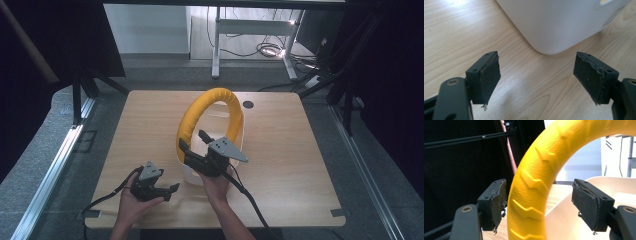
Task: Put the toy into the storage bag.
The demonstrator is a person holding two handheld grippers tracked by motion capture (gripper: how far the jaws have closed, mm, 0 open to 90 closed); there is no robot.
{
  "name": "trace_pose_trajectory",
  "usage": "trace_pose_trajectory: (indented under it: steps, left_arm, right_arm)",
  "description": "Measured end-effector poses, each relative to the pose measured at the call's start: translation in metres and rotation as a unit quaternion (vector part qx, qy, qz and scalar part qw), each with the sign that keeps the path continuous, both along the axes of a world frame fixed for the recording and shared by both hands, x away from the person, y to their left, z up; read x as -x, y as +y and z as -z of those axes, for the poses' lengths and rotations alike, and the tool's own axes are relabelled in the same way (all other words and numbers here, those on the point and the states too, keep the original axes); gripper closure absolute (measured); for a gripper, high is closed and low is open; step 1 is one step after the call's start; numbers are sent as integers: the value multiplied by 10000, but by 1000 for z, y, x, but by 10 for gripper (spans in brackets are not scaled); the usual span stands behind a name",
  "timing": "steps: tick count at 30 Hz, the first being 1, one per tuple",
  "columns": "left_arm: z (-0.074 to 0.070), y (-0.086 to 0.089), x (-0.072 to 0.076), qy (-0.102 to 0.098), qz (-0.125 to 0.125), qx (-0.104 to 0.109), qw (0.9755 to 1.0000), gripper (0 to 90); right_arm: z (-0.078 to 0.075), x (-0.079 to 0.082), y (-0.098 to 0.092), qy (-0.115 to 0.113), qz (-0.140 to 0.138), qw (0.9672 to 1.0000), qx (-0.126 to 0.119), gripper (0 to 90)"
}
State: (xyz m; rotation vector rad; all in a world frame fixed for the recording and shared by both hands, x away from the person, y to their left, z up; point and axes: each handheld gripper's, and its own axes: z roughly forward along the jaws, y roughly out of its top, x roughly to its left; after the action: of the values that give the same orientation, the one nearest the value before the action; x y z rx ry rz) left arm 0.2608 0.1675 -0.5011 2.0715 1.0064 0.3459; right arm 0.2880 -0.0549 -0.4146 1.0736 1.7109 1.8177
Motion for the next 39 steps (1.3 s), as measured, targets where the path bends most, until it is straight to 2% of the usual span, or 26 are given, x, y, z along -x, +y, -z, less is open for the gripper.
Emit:
trace_pose_trajectory:
  steps: [10, 17, 19, 24, 29, 35, 39]
  left_arm:
    - [0, 0, 0, 4, -24, -10, 10000, 215]
    - [0, 0, 0, 2, -27, -25, 10000, 214]
    - [0, 0, 0, 5, -26, -35, 10000, 214]
    - [0, 0, 0, 6, -37, -42, 10000, 214]
    - [1, 0, 0, 18, -45, -68, 10000, 214]
    - [0, 0, 0, 13, -37, -91, 10000, 214]
    - [1, 0, 0, 19, -29, -85, 10000, 214]
  right_arm:
    - [-8, 4, -40, -65, 94, 9999, 50, 295]
    - [-9, 1, -84, -23, 251, 9995, 214, 311]
    - [-7, -1, -98, -35, 325, 9988, 360, 317]
    - [6, -8, -132, 45, 460, 9968, 650, 326]
    - [23, -14, -162, 190, 651, 9944, 816, 332]
    - [40, -19, -185, 355, 797, 9918, 931, 338]
    - [46, -21, -195, 455, 879, 9902, 981, 341]
